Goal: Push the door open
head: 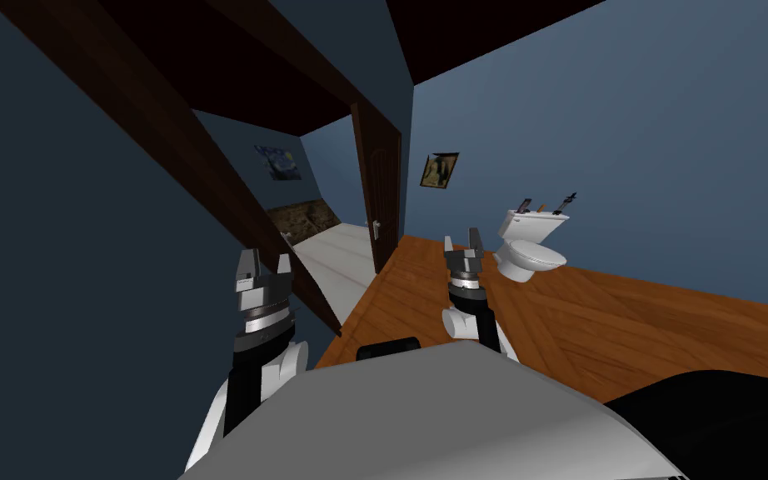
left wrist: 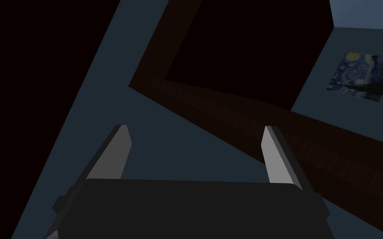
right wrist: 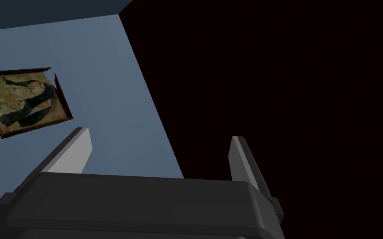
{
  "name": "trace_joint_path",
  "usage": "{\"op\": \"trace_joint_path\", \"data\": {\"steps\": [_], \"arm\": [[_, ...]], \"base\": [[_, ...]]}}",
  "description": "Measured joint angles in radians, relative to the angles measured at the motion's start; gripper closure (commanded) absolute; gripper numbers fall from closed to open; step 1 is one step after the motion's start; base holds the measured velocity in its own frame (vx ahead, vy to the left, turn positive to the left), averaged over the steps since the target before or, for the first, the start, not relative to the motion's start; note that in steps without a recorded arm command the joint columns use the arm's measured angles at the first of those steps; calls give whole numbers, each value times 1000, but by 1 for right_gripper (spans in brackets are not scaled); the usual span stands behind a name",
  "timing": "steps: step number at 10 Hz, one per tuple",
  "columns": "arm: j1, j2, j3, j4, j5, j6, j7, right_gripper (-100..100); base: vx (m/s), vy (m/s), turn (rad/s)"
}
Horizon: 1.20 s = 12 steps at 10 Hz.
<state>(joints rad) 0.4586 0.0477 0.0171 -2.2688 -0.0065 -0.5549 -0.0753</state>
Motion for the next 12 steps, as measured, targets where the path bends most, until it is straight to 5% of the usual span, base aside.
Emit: {"op": "trace_joint_path", "data": {"steps": [12], "arm": [[-110, -103, 16, 236, -32, 0, -40, -100]], "base": [[83, -62, 144]]}}
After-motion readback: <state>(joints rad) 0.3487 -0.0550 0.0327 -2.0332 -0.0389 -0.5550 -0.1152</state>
